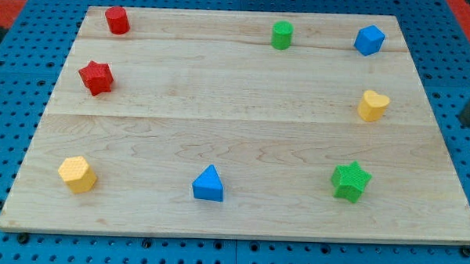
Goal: Slide the green star to the green circle
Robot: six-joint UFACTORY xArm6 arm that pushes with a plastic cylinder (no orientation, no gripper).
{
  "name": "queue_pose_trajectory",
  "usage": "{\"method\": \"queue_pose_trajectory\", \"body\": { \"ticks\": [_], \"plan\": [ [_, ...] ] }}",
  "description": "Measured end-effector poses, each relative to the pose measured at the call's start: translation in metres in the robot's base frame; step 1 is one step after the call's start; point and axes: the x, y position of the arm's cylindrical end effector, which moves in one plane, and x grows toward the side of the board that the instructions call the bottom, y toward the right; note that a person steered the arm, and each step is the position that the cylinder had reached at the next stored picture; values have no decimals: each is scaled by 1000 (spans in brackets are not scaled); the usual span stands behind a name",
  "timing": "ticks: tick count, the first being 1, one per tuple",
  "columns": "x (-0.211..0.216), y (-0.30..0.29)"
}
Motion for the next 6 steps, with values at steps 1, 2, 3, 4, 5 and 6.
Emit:
{"method": "queue_pose_trajectory", "body": {
  "ticks": [1, 2, 3, 4, 5, 6],
  "plan": [
    [81, -51],
    [144, -90],
    [122, -151],
    [78, -207],
    [48, -231],
    [31, -233]
  ]
}}
